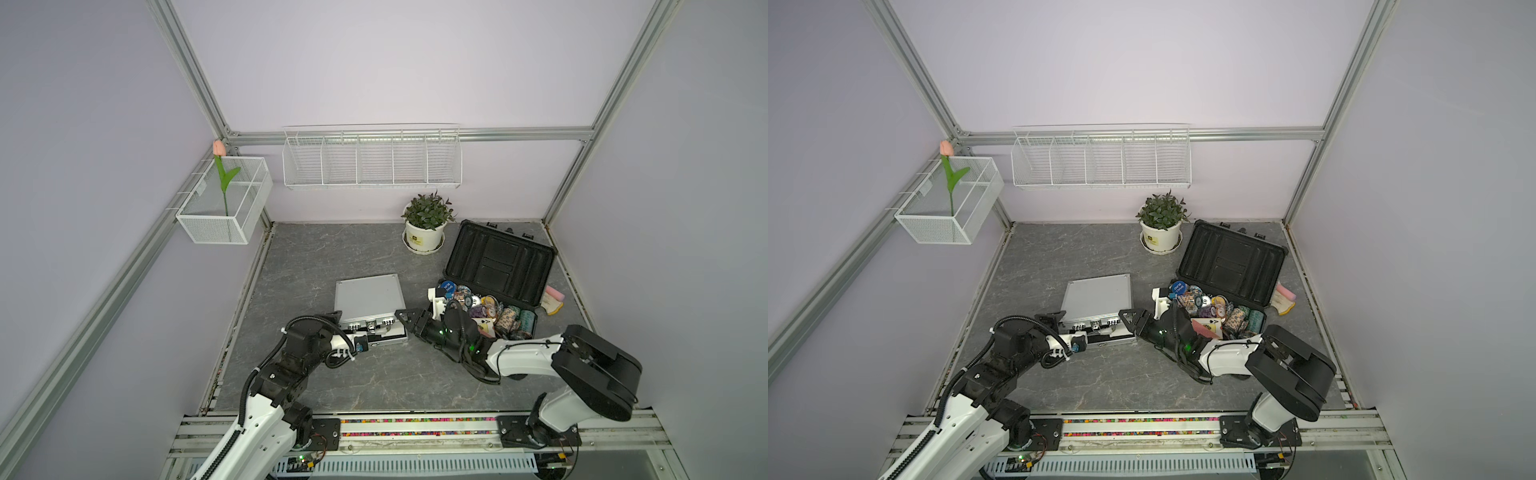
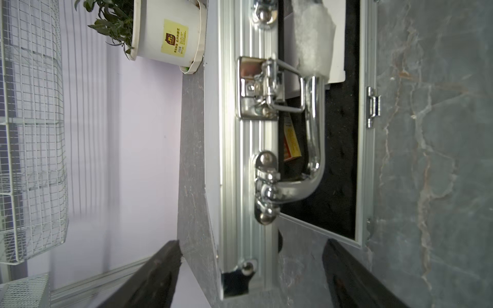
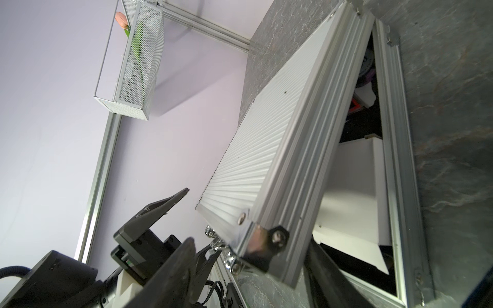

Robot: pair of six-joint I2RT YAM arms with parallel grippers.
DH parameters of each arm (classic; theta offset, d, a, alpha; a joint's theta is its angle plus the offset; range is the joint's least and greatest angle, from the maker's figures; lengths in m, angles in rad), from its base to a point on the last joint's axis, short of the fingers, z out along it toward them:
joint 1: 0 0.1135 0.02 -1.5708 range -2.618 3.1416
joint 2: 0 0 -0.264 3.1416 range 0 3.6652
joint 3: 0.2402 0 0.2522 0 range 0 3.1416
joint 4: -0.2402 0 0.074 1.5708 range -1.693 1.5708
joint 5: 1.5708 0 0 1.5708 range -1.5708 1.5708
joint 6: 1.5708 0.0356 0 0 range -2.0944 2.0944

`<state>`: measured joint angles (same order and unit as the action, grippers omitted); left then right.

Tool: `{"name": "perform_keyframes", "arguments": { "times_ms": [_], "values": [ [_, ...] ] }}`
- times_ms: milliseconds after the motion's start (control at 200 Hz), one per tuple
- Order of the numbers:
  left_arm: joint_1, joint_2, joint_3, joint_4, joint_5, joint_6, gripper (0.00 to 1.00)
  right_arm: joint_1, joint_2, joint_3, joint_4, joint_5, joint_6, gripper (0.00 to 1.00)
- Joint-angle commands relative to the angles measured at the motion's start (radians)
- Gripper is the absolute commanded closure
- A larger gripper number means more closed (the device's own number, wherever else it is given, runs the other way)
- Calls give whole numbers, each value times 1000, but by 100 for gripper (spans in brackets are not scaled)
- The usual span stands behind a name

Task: Open the poker set cases
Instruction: Open the case lid on the poker set case.

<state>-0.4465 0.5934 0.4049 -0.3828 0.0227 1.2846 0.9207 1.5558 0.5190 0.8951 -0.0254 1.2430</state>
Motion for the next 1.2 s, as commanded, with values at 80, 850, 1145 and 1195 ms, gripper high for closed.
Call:
{"name": "perform_keyframes", "arguments": {
  "times_ms": [80,850,1145,1195],
  "values": [
    [-30,79,2,186,-24,53,17,-11,19,-17,122,-16,60,35],
    [-38,210,18,287,-47,70,21,-11,1,-16,131,-22,68,35],
    [-39,233,28,304,-51,59,36,-10,-4,16,119,-40,62,35],
    [-38,233,30,315,-57,51,37,-11,-6,19,113,-43,61,35]
  ]
}}
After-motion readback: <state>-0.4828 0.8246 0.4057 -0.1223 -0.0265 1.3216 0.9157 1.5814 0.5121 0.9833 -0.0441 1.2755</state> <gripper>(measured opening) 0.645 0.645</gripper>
